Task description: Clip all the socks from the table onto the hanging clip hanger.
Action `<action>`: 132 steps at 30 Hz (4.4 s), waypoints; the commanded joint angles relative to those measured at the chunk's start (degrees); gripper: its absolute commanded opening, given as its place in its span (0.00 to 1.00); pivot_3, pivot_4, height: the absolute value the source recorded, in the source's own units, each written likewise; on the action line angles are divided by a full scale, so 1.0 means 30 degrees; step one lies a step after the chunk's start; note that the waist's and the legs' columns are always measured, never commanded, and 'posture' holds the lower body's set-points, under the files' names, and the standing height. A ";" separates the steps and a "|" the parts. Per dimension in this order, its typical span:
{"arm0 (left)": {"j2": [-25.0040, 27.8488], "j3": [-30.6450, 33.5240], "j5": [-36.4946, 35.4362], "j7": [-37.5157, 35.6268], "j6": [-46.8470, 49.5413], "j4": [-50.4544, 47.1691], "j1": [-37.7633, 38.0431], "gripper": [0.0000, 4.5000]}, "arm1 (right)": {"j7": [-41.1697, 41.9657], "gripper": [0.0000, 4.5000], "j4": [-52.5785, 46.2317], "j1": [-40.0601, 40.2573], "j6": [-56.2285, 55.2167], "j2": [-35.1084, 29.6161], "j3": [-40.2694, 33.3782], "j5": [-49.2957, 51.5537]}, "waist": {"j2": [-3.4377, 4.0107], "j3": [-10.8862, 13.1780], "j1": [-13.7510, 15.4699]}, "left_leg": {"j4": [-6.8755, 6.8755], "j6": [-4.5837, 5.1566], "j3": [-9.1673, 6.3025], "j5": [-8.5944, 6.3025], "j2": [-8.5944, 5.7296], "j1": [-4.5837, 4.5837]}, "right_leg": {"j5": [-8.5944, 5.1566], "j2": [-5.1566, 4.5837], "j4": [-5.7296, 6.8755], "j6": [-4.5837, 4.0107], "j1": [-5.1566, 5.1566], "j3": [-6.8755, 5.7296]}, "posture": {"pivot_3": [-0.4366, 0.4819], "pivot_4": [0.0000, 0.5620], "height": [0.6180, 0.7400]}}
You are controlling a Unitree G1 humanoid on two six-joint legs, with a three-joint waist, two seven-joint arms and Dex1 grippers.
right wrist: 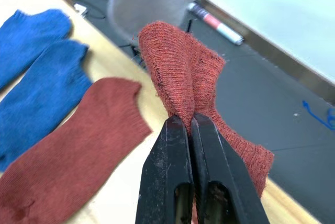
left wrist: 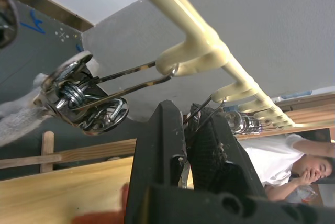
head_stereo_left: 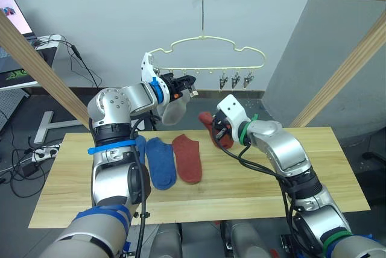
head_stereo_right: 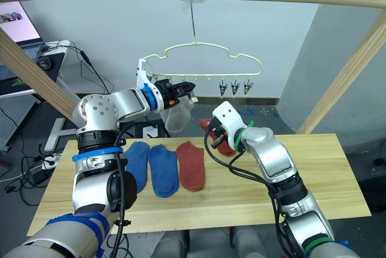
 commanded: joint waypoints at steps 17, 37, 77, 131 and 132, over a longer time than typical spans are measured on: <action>-0.0031 -0.0077 -0.0061 0.0129 -0.0306 -0.0245 -0.0070 0.04 | -0.0288 0.01 0.1235 -0.2737 -0.0896 0.0208 -0.0496 0.0910 | 0.0001 -0.0001 -0.0004 | 0.0000 -0.0002 0.0001 0.0001 0.0000 0.0000 | 0.0001 -0.0001 -0.0001 -0.0001 0.0000 -0.0001 | 0.45 0.33 1.00; -0.0137 0.0038 -0.0100 0.0283 -0.0398 -0.0607 0.0184 0.04 | -0.0028 0.01 0.2230 -0.4333 -0.1435 0.0963 -0.0215 0.1160 | 0.0002 -0.0001 0.0023 | -0.0002 -0.0003 -0.0001 0.0002 0.0001 0.0000 | 0.0001 -0.0003 0.0001 -0.0001 -0.0002 -0.0004 | 0.46 0.34 1.00; 0.5914 -0.5941 0.0306 -0.9143 -0.4237 -1.0605 0.5957 0.67 | -0.1778 0.53 -0.2935 -0.0589 0.1636 0.0010 -0.1937 0.2383 | 0.0004 -0.0002 0.0343 | -0.0026 -0.0011 -0.0006 0.0006 0.0006 -0.0012 | 0.0001 -0.0008 -0.0006 -0.0003 -0.0015 -0.0008 | 0.53 0.32 1.00; 0.9445 -0.7423 0.3974 -1.7747 -1.1389 -0.5035 0.2554 0.67 | -1.1513 0.51 -0.1482 -0.2215 -0.0320 0.6545 -0.6564 0.1783 | 0.0010 -0.0006 0.0537 | -0.0040 0.0000 -0.0004 0.0005 0.0017 -0.0048 | -0.0001 0.0006 0.0012 -0.0010 -0.0065 -0.0020 | 0.55 0.31 1.00; 0.9476 -0.7448 0.4001 -1.7838 -1.1480 -0.5088 0.2643 0.67 | -1.1448 0.51 -0.1215 -0.2446 -0.0488 0.6486 -0.6603 0.1788 | 0.0010 -0.0006 0.0532 | -0.0041 0.0000 -0.0004 0.0005 0.0017 -0.0048 | -0.0001 0.0006 0.0013 -0.0010 -0.0065 -0.0021 | 0.55 0.31 1.00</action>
